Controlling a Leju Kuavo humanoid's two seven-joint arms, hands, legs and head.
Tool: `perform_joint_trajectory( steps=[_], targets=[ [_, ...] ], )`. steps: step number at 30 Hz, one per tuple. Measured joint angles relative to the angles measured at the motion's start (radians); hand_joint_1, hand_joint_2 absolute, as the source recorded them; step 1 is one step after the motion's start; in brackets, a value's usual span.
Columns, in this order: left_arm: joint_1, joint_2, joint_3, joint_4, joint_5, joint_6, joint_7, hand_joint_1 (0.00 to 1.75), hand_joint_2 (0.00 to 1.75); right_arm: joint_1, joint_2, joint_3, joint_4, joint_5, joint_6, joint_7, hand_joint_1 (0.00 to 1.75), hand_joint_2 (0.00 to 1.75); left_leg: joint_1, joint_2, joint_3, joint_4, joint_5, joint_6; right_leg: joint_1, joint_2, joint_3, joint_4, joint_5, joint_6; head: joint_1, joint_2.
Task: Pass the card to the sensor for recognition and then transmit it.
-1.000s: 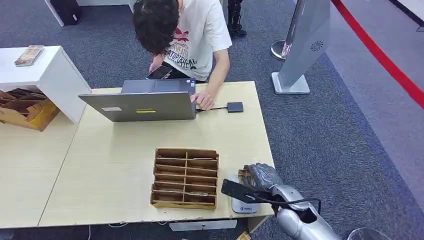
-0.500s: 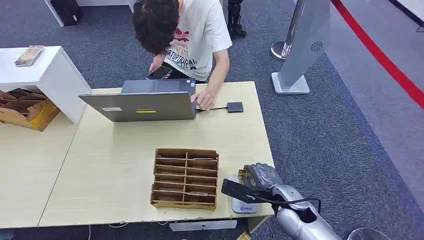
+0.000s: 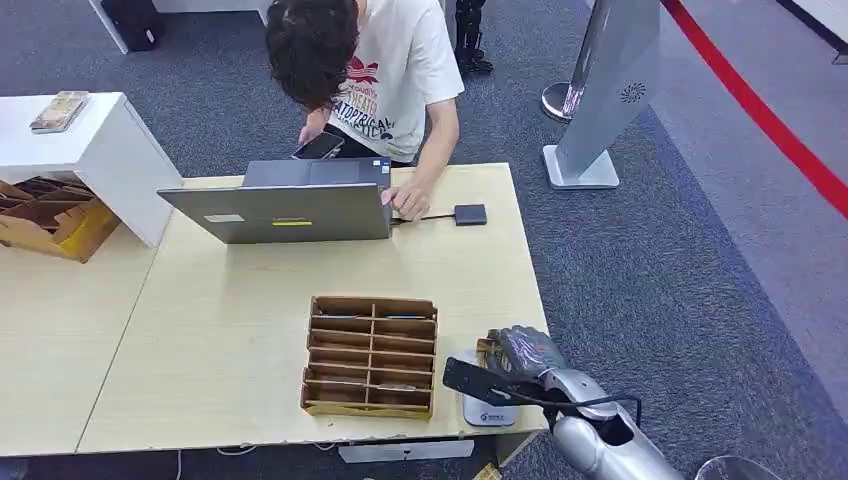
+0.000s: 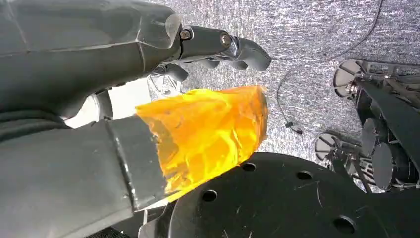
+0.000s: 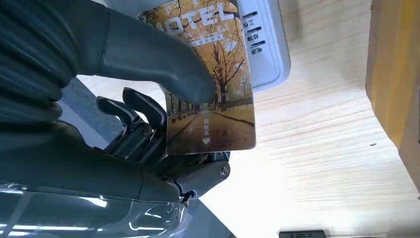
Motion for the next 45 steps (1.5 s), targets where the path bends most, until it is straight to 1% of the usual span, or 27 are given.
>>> perform_joint_trajectory(
  steps=[32,45],
  targets=[
    [0.000,0.002,-0.002,0.000,0.000,-0.001,0.009,0.00,0.00,-0.017,0.000,0.003,0.018,0.009,0.014,0.003,1.75,1.75,0.000,0.000,0.002,0.000,0.000,0.000,0.000,0.000,0.002,0.000,0.000,0.000,0.000,0.000],
    [0.000,0.003,-0.002,0.000,0.000,-0.003,0.009,0.00,0.00,-0.022,-0.013,0.005,0.018,-0.004,0.032,0.006,1.75,1.75,0.000,0.000,0.002,0.000,0.000,0.000,0.000,0.000,0.002,0.000,0.000,0.000,0.000,0.000]
  ],
)
